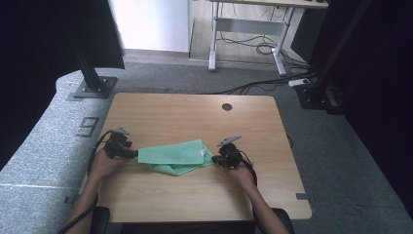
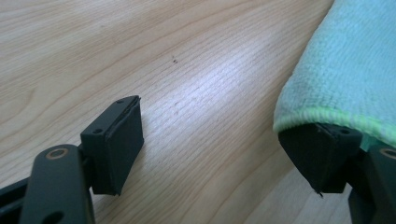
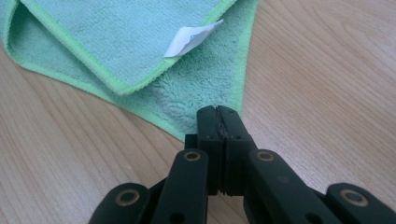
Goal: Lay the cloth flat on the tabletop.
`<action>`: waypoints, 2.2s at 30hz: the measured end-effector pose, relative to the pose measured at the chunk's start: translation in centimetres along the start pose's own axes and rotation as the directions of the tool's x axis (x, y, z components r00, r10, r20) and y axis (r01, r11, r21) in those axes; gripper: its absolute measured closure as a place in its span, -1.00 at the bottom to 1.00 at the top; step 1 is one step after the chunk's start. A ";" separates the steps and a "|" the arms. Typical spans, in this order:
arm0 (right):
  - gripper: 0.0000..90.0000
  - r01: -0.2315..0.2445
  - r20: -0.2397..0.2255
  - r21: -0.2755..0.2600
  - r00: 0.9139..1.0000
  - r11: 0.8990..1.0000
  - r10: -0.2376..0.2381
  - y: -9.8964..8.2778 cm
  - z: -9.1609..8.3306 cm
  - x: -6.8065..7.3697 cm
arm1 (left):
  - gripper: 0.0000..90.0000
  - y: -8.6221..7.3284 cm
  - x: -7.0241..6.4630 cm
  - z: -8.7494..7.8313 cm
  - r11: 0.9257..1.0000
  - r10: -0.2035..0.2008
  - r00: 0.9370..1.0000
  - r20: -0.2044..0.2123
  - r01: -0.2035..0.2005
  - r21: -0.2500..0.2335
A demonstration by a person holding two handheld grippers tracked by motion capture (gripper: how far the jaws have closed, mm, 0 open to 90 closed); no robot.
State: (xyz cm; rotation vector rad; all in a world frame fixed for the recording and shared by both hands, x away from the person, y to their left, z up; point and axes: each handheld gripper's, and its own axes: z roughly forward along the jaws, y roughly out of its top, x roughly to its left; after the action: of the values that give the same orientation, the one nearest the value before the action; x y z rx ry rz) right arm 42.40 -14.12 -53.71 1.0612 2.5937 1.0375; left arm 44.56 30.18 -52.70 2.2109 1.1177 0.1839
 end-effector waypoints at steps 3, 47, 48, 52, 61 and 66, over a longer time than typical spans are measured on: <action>0.96 -0.007 -0.001 0.001 1.000 1.000 0.007 -0.1 -0.1 -0.1 | -0.51 -0.3 0.2 -0.2 1.000 0.000 1.000 -0.002 0.000 -0.003; 0.79 -0.026 0.019 -0.073 0.999 0.997 0.027 -2.6 -1.8 -1.8 | 0.88 7.1 -13.7 7.1 0.916 0.400 0.903 0.161 -0.402 -0.020; 0.79 -0.026 0.020 -0.073 0.999 0.997 0.027 -2.6 -1.8 -1.8 | 0.88 7.5 -13.5 6.8 0.919 0.392 0.907 0.152 -0.393 -0.028; 0.79 -0.028 0.019 -0.072 0.999 0.997 0.029 -2.6 -1.8 -1.8 | 0.86 9.9 -12.2 5.2 0.939 0.342 0.935 0.092 -0.336 -0.070; 0.79 -0.025 0.021 -0.071 0.999 0.997 0.027 -2.6 -1.8 -1.8 | 0.48 14.7 -6.6 4.3 0.985 0.148 0.985 -0.085 -0.154 -0.075; 0.79 -0.027 0.018 -0.073 0.999 0.997 0.028 -2.6 -1.8 -1.8 | 0.22 15.0 -6.3 3.8 0.983 0.152 0.984 -0.094 -0.160 -0.088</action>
State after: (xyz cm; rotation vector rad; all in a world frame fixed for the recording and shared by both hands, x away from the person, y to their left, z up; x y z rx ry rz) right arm 41.60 -17.59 -54.29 1.0875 2.5124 1.1135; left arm 52.21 17.09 -45.65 2.2234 0.9595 0.3958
